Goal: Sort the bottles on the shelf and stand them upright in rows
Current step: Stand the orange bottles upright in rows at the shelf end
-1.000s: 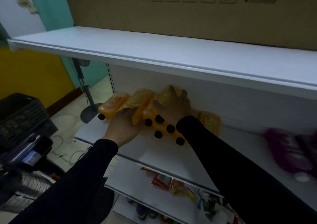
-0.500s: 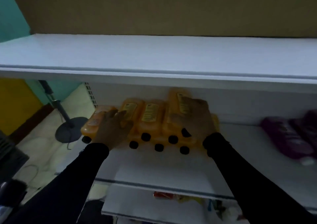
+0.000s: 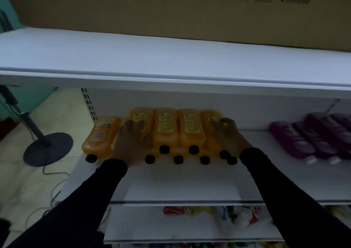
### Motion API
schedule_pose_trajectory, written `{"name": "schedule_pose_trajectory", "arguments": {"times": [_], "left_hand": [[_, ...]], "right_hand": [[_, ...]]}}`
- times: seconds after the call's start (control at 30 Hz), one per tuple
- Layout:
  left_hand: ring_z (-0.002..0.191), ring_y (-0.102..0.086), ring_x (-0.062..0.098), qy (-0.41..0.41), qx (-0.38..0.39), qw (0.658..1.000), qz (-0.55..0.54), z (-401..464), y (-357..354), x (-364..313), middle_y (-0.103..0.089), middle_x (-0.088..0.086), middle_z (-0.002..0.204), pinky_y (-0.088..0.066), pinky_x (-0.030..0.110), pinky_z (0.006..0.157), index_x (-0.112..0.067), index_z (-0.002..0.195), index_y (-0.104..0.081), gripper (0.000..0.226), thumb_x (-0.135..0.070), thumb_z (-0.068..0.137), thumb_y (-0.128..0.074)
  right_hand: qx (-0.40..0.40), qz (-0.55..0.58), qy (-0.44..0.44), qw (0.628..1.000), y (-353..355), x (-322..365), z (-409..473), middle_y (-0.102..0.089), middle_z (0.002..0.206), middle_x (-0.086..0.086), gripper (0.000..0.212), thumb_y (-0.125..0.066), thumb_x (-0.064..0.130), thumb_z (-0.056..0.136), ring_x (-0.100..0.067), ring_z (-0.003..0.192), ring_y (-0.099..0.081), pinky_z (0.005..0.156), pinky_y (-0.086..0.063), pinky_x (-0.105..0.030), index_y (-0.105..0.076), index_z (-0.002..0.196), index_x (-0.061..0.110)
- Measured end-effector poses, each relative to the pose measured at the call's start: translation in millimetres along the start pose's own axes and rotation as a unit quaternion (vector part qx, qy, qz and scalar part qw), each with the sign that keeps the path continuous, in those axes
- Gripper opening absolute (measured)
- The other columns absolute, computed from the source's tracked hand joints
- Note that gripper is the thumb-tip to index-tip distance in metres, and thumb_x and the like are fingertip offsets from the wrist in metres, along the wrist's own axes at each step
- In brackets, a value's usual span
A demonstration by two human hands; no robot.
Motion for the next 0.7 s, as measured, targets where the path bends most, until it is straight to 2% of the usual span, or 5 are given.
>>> {"name": "schedule_pose_trajectory", "arguments": {"times": [0.13,0.37,0.47,0.57,0.7], "left_hand": [[0.143,-0.019,0.029,-0.014,0.041,0.999,-0.024,-6,3,-2,-0.021,0.012,0.157,-0.014,0.038,0.113,-0.018,0.148,-0.035,0.054,-0.040,0.099,-0.046],[0.108,-0.056,0.035,0.097,-0.125,0.987,-0.032,-18,63,82,-0.061,0.019,0.122,-0.046,0.044,0.089,-0.007,0.120,-0.062,0.035,-0.025,0.095,-0.047],[0.111,-0.054,0.038,0.200,-0.084,0.976,-0.032,-32,58,133,-0.058,0.021,0.123,-0.047,0.044,0.090,-0.009,0.132,-0.051,0.050,-0.036,0.090,-0.059],[0.105,-0.060,0.033,0.191,0.031,0.978,-0.078,-37,29,149,-0.059,0.015,0.122,-0.051,0.043,0.086,-0.018,0.143,-0.037,0.077,-0.037,0.079,-0.073],[0.110,-0.058,0.035,0.226,0.002,0.973,-0.043,-33,24,165,-0.059,0.016,0.121,-0.049,0.043,0.089,-0.020,0.149,-0.025,0.086,-0.042,0.080,-0.071]], "right_hand": [[-0.056,-0.119,-0.022,0.991,5,16,7,-0.034,0.149,-0.015,0.047,-0.038,0.041,0.099,-0.035,0.137,-0.031,0.111,-0.028,-0.049,-0.043,0.141,0.020],[-0.031,-0.068,0.237,0.969,-15,167,9,-0.050,0.131,-0.010,0.038,-0.053,0.038,0.095,-0.026,0.116,-0.051,0.098,-0.037,-0.031,-0.059,0.125,0.016],[0.032,-0.053,0.311,0.948,-62,232,13,-0.051,0.131,-0.004,0.041,-0.054,0.044,0.093,-0.021,0.118,-0.049,0.098,-0.037,-0.030,-0.059,0.125,0.019],[0.085,-0.059,0.334,0.937,-104,271,21,-0.045,0.138,-0.002,0.048,-0.054,0.048,0.093,-0.019,0.124,-0.045,0.098,-0.033,-0.026,-0.050,0.136,0.026],[0.131,-0.087,0.325,0.933,-136,287,32,-0.043,0.143,-0.004,0.053,-0.054,0.046,0.092,-0.022,0.127,-0.044,0.098,-0.035,-0.029,-0.046,0.140,0.026]]}}
Point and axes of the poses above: each hand's wrist, its own z-axis towards the middle knuckle, its own y-axis out of the back of the hand, x = y × z, the point moved 9 cm from there along z, towards the middle knuckle
